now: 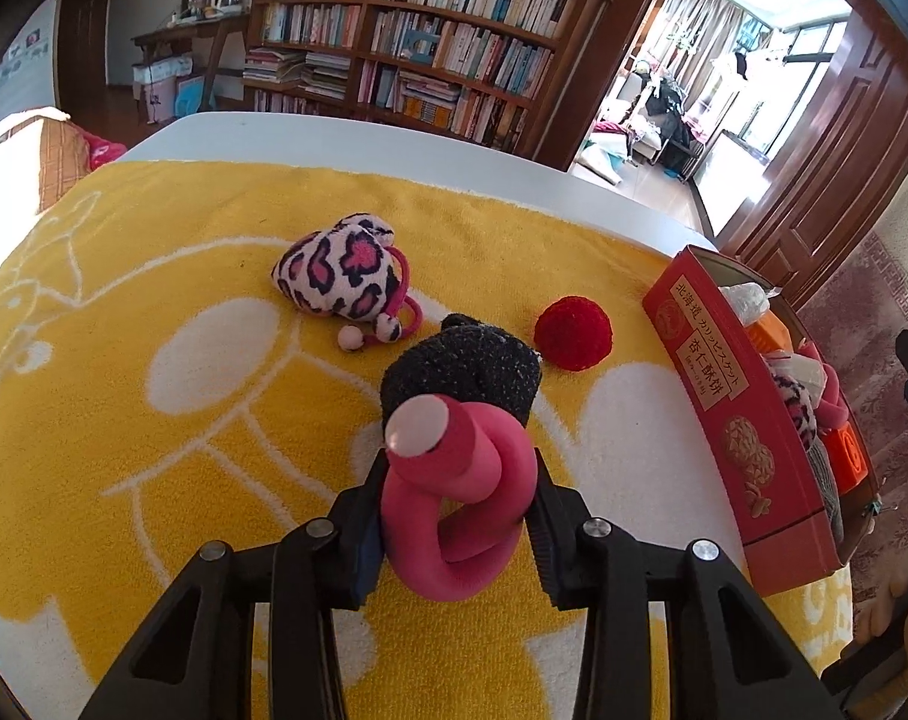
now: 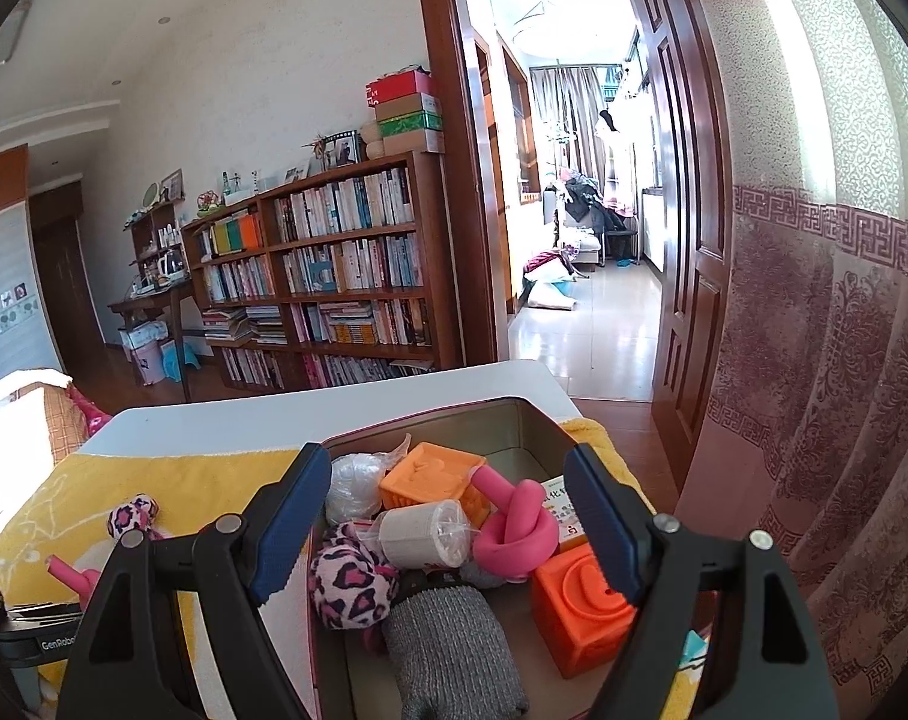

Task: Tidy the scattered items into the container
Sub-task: 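Grasp the second pink rope knot with the left gripper while the right gripper grasps the black fuzzy sock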

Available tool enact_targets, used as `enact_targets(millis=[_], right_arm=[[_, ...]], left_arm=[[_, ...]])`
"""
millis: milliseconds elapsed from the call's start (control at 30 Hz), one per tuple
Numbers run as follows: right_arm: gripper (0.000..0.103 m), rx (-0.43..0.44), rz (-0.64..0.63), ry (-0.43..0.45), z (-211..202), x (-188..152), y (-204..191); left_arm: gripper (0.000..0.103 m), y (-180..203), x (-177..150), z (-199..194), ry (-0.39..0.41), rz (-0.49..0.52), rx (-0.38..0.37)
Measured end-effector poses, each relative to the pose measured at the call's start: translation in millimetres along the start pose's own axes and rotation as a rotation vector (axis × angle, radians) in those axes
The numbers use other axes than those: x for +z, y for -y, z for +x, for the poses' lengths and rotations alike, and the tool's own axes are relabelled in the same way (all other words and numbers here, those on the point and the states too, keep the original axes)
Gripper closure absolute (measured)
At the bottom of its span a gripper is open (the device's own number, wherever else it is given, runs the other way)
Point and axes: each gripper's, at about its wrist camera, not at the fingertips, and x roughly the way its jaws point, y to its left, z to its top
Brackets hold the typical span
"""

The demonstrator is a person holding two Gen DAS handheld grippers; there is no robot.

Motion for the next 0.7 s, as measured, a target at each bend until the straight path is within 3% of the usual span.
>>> enact_targets(millis=[167, 267, 400, 500, 600, 700], right_arm=[[0.02, 0.05, -0.149, 0.004, -2.5, -6.3, -27.5], [0.02, 0.118, -0.258, -0.037, -5.0, -8.3, -51.6], [0.02, 0.303, -0.365, -0.194, -6.8, -7.4, -87.3], [0.02, 0.434, -0.346, -0.363, 3.1, -9.0, -108.1], [0.02, 0.493, -0.267, -0.501, 18.5, -16.2, -123.2], [0.02, 0.518, -0.201, -0.571, 31.3, -23.0, -138.8]], left_arm=[[0.061, -13.8, -0.6, -12.6, 0.029, -0.023, -0.003], [0.061, -21.3, -0.4, -18.3, 0.036, -0.03, -0.012], [0.061, -31.1, 2.5, -28.9, 0.06, -0.033, -0.011], [0.061, -40.6, 5.1, -39.2, 0.089, -0.038, -0.003], [0.061, -54.2, 6.2, -48.6, 0.117, -0.056, 0.013], [0.061, -70.2, 6.3, -52.7, 0.125, -0.083, 0.024]])
